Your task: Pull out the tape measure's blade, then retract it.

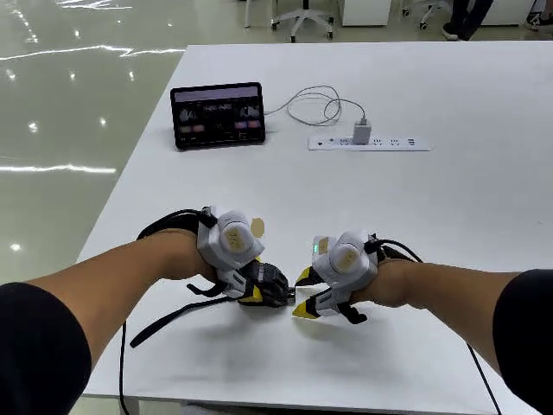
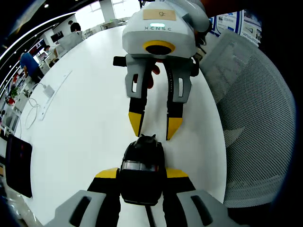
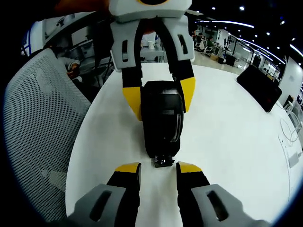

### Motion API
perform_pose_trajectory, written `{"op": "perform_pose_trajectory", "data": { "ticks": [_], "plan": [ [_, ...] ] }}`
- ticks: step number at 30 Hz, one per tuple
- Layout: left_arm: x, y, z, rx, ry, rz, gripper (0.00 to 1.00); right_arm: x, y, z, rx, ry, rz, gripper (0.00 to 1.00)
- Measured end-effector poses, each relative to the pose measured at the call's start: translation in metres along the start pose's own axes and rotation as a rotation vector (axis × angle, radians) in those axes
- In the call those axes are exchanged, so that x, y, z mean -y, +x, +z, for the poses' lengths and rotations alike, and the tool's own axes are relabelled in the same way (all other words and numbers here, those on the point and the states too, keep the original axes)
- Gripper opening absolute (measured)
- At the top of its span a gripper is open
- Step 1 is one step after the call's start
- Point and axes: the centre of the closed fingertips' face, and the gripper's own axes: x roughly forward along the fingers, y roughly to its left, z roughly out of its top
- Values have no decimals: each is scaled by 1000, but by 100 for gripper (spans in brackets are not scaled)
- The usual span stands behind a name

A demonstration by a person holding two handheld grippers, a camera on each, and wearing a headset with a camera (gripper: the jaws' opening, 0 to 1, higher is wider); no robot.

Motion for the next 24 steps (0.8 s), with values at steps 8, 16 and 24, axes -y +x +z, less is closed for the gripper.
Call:
{"op": "perform_pose_trajectory", "data": {
  "ticks": [8,16,24],
  "plan": [
    [0,1,0,-5,-3,-5,30,7,4,2,-33,-41,7,12],
    [-1,1,0,-9,-9,-10,30,7,6,5,-45,-12,52,11],
    [-1,1,-1,-5,-30,-12,30,6,4,1,-63,-49,57,9]
  ]
}}
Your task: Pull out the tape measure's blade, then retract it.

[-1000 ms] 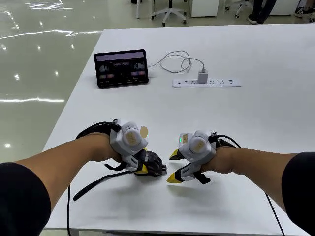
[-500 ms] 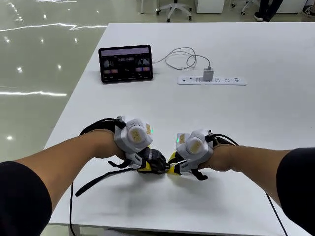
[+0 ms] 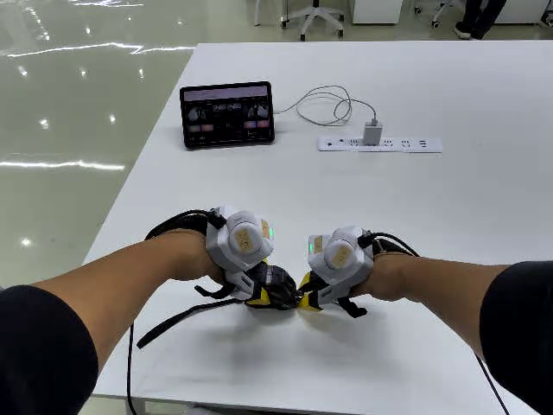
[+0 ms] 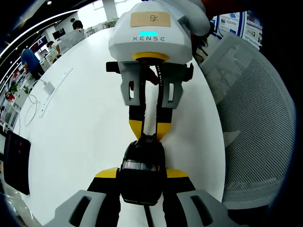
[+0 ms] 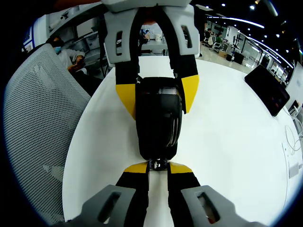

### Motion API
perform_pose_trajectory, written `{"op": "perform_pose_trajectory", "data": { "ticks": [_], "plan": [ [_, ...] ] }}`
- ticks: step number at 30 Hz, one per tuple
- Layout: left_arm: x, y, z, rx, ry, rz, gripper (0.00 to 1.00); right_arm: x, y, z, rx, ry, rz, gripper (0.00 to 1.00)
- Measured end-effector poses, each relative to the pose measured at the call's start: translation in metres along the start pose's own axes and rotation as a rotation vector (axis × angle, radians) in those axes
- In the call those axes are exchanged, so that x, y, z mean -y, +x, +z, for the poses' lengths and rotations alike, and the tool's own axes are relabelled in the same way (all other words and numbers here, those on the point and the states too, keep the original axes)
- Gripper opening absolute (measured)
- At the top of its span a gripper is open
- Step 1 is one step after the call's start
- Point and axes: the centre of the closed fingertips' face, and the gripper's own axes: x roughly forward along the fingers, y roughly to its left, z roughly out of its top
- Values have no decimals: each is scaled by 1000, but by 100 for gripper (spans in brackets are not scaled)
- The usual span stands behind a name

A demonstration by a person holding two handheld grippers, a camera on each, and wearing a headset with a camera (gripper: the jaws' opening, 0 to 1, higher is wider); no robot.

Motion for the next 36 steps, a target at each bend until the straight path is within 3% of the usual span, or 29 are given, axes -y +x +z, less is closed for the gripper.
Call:
{"op": "perform_pose_trajectory", "data": {
  "ticks": [8,12,14,15,22,36],
  "plan": [
    [-1,0,0,5,-8,-4,30,1,-6,-11,-17,6,2,9],
    [-1,0,0,2,-12,-4,30,2,-4,-11,-21,38,-24,12],
    [-1,1,0,2,-10,-6,30,2,-5,-12,-43,-11,-3,12],
    [-1,1,0,1,-11,-7,30,2,-4,-10,-35,20,-8,12],
    [-1,0,0,4,-8,-8,30,3,2,-3,0,63,-11,12],
    [0,0,0,9,-19,-14,30,0,2,-3,8,20,-14,10]
  ]
}}
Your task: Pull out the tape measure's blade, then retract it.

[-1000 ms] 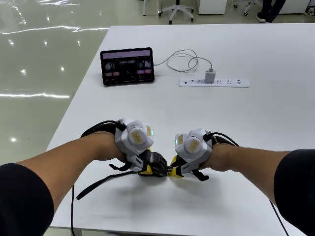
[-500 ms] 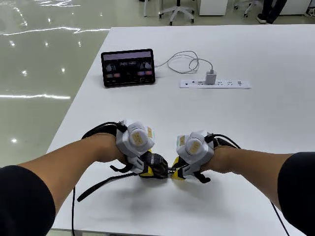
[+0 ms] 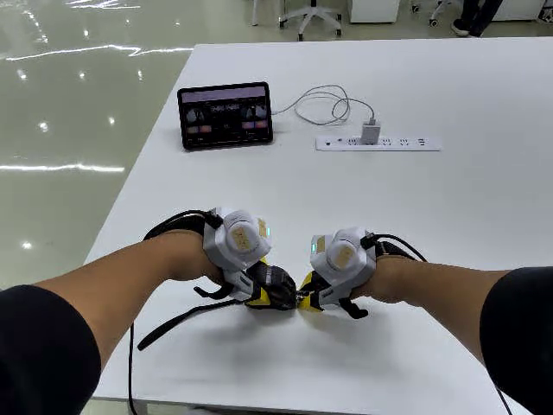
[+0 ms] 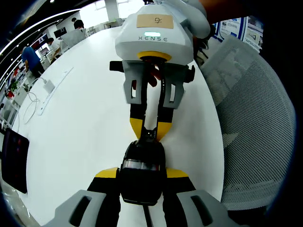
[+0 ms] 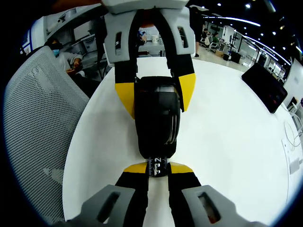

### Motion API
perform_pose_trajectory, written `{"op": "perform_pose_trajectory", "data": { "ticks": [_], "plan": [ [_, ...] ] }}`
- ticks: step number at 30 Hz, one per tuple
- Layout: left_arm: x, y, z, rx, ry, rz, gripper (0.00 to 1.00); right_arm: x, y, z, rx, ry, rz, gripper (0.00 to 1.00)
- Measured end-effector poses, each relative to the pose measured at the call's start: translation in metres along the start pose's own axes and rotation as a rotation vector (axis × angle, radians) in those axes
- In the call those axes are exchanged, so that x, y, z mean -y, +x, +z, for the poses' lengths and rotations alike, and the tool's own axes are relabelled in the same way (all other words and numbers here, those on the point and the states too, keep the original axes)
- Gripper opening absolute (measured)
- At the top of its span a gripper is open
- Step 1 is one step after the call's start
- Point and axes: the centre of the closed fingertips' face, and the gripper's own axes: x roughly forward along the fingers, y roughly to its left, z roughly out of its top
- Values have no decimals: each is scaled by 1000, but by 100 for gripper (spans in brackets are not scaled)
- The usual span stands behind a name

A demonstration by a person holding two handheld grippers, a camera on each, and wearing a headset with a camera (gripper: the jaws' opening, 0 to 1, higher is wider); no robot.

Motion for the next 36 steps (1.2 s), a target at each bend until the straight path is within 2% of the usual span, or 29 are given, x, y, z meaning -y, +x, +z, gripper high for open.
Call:
{"op": "perform_pose_trajectory", "data": {
  "ticks": [36],
  "plan": [
    [0,0,0,5,-13,11,30,0,-11,-14,-10,30,5,10]
  ]
}}
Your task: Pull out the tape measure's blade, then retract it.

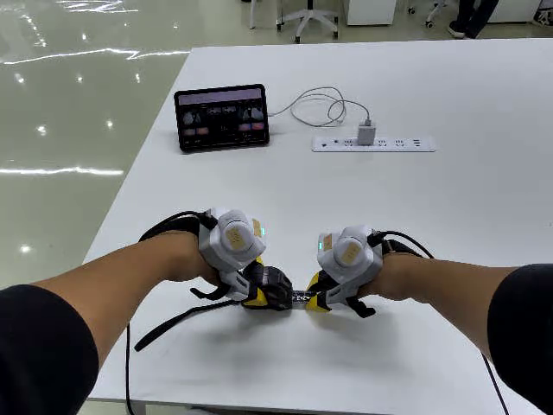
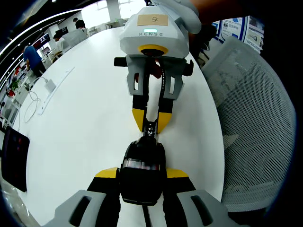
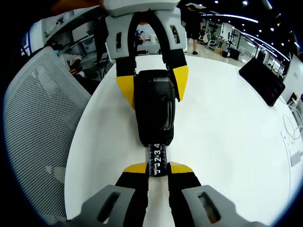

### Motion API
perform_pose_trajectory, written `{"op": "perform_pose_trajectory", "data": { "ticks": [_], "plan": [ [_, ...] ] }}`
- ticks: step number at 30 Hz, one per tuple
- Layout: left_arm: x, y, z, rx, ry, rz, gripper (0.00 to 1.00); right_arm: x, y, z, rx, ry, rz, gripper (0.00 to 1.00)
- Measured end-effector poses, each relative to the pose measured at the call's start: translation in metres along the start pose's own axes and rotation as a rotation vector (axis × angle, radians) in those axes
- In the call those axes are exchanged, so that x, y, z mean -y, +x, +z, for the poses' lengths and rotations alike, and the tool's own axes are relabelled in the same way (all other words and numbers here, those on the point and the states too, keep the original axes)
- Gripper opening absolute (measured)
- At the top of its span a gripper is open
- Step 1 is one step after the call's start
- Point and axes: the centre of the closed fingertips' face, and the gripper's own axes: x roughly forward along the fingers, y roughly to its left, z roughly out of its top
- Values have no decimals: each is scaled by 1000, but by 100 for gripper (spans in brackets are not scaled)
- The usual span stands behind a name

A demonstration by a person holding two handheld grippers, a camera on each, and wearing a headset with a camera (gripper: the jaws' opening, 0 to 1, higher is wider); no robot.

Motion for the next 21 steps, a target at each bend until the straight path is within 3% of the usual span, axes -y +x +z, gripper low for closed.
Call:
{"op": "perform_pose_trajectory", "data": {
  "ticks": [21],
  "plan": [
    [0,0,1,10,-7,-2,30,1,-3,-4,-8,4,-6,11]
  ]
}}
